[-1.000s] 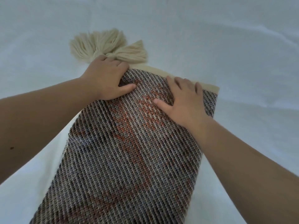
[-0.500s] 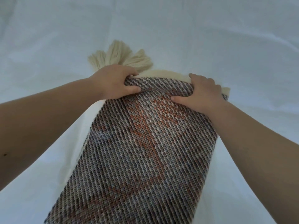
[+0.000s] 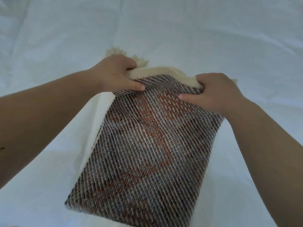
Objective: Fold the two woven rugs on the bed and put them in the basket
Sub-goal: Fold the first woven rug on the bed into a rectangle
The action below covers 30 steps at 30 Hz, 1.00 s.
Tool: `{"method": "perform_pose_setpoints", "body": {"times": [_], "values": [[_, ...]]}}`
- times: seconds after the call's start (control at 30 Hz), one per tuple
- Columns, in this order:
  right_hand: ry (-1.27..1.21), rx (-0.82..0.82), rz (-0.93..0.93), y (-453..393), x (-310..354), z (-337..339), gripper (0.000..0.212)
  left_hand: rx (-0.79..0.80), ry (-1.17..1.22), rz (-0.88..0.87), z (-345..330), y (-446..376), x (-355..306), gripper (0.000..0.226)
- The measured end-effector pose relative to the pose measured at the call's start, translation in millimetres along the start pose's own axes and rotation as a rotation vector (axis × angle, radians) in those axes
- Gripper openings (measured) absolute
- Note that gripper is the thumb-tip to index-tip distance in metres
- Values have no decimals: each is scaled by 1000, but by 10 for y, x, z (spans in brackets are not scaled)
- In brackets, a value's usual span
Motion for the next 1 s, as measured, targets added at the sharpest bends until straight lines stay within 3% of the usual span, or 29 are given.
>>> {"method": "perform_pose_setpoints", "body": {"times": [0.33,0.53,0.77,0.93,1.0], "values": [[18,-40,-25,400,223,123,36,-124,-189,-108,302,515,-121,30],[17,-66,-31,701,228,89,34,-168,-465,-187,250,835,-270,31],[-64,-150,12,1192,196,128,30,-148,-511,-101,265,1199,-453,28],[-89,-269,33,1581,213,490,29,-305,-528,-134,726,1460,-853,2],[-106,-314,34,1675,236,660,31,-345,-499,-100,909,1528,-967,12]]}}
Point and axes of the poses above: each hand's wrist, its own y-axis away from the middle knuckle, its own z-axis out of the back of the hand, x = y × z, the point moved 8 cm from there along -y, towards the middle knuckle, and after that the axes turned 9 degrees about -z, right-handed, at the moved point
